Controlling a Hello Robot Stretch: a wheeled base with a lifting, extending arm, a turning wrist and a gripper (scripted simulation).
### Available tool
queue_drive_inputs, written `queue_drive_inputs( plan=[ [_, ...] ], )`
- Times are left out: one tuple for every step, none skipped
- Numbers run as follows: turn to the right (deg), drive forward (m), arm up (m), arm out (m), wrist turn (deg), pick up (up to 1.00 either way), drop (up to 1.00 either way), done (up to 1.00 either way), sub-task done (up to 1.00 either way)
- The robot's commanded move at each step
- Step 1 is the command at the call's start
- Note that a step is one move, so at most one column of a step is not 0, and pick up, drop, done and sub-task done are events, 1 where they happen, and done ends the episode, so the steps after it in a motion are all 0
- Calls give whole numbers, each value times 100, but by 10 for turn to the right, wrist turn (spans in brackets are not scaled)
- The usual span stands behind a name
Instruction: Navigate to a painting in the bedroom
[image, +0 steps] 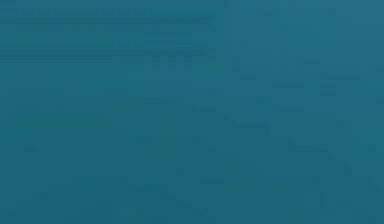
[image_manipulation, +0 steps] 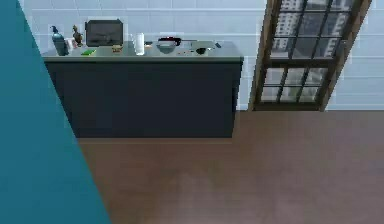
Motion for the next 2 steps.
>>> queue_drive_inputs(
  plan=[
    [450,0,0,0,0,0,0,0,0],
    [390,0,0,0,0,0,0,0,0]
  ],
)
